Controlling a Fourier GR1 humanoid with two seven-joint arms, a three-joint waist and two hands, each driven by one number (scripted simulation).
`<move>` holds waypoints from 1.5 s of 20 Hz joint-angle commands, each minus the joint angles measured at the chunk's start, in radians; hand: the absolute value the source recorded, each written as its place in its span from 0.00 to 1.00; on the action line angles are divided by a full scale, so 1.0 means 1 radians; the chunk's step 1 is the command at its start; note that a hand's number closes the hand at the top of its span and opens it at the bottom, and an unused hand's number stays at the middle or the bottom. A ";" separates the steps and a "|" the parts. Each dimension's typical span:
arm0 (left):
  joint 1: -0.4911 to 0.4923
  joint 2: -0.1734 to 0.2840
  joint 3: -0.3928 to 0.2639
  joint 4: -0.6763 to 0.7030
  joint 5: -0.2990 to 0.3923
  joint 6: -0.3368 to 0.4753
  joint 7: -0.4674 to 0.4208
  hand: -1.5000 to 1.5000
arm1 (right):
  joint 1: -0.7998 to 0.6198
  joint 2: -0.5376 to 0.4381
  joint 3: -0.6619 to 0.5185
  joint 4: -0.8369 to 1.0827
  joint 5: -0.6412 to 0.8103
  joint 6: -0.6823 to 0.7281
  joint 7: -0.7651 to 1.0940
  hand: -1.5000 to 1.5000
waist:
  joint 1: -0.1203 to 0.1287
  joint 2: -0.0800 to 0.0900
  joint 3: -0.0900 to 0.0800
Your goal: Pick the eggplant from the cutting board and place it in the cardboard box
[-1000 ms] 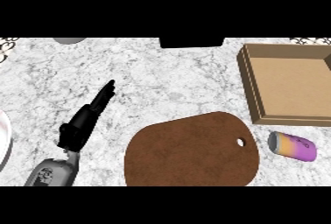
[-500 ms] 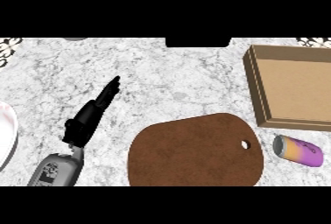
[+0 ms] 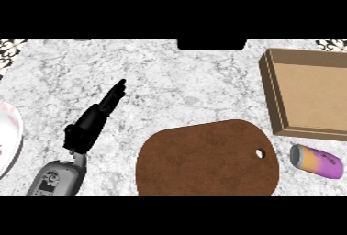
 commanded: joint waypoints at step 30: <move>0.003 -0.089 -0.009 0.013 -0.095 -0.001 -0.013 0.50 | -0.682 0.213 0.279 1.279 0.388 -0.180 -0.366 0.00 | 0.012 0.006 0.002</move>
